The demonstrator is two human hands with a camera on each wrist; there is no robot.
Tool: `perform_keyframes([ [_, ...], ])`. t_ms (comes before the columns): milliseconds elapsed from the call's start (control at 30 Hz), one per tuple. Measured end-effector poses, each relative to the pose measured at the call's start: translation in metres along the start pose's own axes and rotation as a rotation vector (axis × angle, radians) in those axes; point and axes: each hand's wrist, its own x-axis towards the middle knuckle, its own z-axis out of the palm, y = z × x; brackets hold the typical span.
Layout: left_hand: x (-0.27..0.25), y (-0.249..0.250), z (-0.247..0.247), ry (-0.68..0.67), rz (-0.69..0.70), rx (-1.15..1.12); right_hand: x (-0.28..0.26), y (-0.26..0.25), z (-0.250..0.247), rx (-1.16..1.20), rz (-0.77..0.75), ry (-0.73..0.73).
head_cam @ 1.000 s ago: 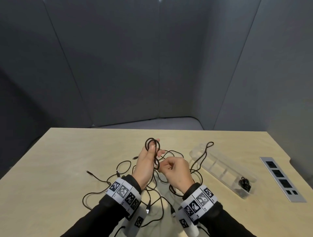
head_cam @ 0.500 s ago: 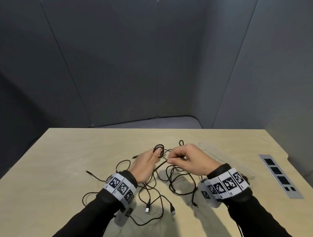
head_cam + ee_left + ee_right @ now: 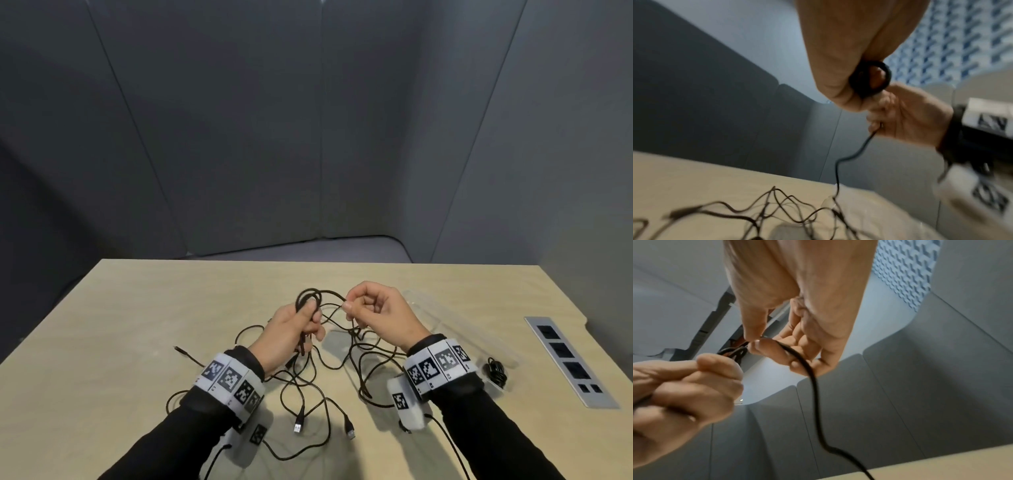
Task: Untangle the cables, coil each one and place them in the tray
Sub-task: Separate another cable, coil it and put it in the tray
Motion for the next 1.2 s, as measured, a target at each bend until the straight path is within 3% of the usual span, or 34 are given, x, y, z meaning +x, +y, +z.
perform_keyframes([
  [267, 0.005, 0.001, 0.006, 0.098, 0.011, -0.456, -0.011, 0.019, 0.032, 0.113, -0.012, 0.102],
  [467, 0.005, -0.001, 0.011, 0.128, 0.077, -0.371, -0.006, 0.026, 0.054, 0.118, 0.04, 0.395],
  [567, 0.006, -0.008, 0.015, 0.182, 0.086, -0.34, 0.0, 0.023, 0.058, 0.16, 0.062, 0.444],
  [733, 0.011, -0.011, 0.021, 0.328, 0.141, -0.2, -0.002, 0.02, 0.062, 0.123, 0.182, 0.328],
  [867, 0.021, 0.001, 0.016, 0.444, 0.151, -0.424, -0.014, 0.02, 0.054, 0.045, 0.351, -0.08],
  [933, 0.023, 0.006, 0.004, 0.461, 0.134, -0.433, -0.022, 0.019, 0.042, 0.032, 0.373, -0.21],
  [1033, 0.022, -0.003, -0.015, 0.436, 0.043, -0.151, -0.026, 0.007, 0.02, -0.073, 0.325, -0.232],
  [1200, 0.019, -0.02, -0.023, 0.186, 0.011, 0.659, -0.018, -0.013, 0.0, -0.286, 0.107, -0.197],
])
